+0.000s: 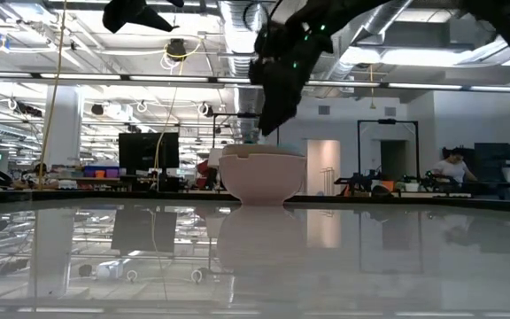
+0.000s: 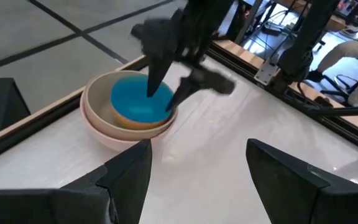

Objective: Nest bowls inside each other
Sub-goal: Return to Home Position

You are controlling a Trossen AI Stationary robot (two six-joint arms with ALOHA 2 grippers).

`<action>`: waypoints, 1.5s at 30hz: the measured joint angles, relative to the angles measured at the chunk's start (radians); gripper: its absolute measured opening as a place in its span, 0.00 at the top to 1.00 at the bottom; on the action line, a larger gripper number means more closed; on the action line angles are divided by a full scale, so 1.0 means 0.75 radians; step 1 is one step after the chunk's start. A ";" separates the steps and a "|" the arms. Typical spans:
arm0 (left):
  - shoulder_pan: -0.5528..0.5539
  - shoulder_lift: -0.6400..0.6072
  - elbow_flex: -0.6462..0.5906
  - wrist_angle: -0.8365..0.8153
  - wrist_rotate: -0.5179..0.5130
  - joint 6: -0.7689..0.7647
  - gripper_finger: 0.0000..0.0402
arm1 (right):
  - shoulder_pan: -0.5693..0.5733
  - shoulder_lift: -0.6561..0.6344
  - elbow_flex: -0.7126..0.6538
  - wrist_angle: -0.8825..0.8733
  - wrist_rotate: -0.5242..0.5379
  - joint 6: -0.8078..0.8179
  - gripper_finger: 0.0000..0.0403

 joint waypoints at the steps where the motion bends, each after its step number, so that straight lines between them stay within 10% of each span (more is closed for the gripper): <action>1: 0.000 0.000 0.000 0.000 -0.001 0.010 0.38 | 0.000 -0.022 0.000 -0.001 -0.016 0.019 0.36; 19: -0.061 -0.500 0.000 -0.229 -0.172 0.125 0.44 | 0.083 -0.682 -0.001 0.048 -0.104 0.333 0.33; 30: -0.072 -0.782 -0.331 -0.154 -0.112 0.029 0.44 | 0.399 -1.034 -0.097 -0.047 0.389 0.585 0.33; 45: -0.072 -0.948 -0.764 0.285 0.006 -0.028 0.44 | 0.984 -1.514 -1.058 0.559 1.028 1.077 0.33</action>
